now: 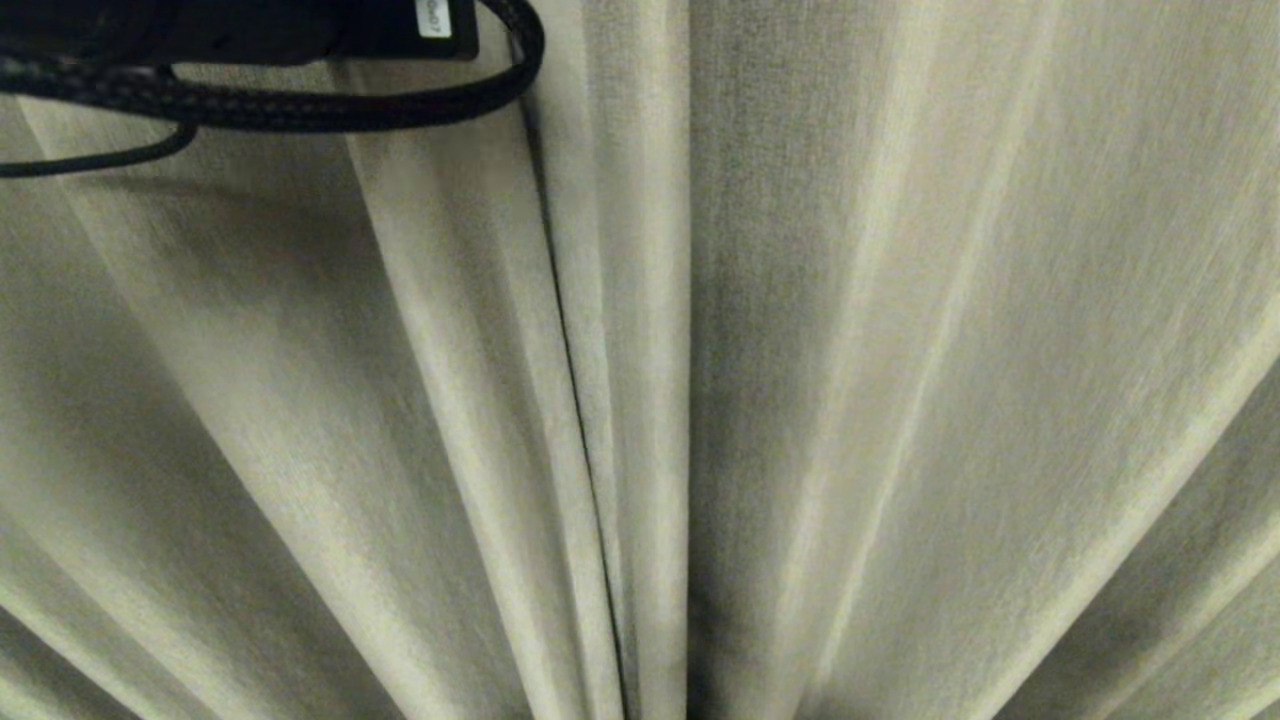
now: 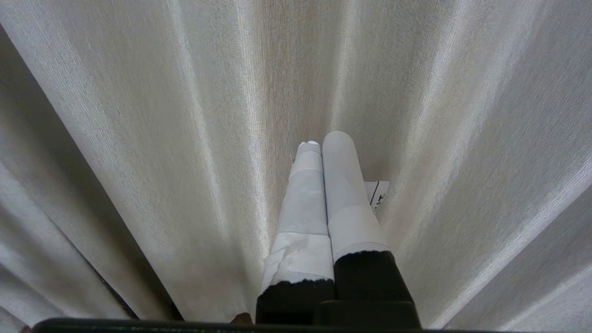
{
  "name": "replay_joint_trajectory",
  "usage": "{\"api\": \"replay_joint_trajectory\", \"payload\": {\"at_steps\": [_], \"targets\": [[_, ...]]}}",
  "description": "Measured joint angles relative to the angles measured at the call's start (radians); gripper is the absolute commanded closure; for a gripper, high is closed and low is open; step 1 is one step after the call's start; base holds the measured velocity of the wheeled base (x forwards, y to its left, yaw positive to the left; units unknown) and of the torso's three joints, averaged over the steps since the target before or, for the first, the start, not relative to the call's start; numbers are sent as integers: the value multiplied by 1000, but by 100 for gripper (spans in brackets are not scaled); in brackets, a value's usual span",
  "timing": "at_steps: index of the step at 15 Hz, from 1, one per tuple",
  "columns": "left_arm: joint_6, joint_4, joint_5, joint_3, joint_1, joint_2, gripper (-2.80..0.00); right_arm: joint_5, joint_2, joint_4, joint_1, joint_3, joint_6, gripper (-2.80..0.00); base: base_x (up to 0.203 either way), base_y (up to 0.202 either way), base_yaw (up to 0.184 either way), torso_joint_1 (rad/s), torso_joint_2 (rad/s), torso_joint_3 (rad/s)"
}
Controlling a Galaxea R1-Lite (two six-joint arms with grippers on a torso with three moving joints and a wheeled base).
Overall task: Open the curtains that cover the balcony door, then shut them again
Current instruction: Pull the outer curtains open on both sides
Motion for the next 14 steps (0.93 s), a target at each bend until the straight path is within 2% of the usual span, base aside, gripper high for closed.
{"api": "replay_joint_trajectory", "payload": {"at_steps": [4,7,11,14], "targets": [[12,2,0,3,25,-4,0,0,0,0,0,0,0,0,0,0,0,0,0,0],[50,5,2,12,61,-22,0,1,0,0,0,0,0,0,0,0,0,0,0,0],[108,3,2,55,154,-74,0,0,0,-1,0,0,-1,0,0,0,0,0,0,0],[117,4,0,72,240,-110,0,0,0,-1,0,0,0,0,0,0,0,0,0,0]]}}
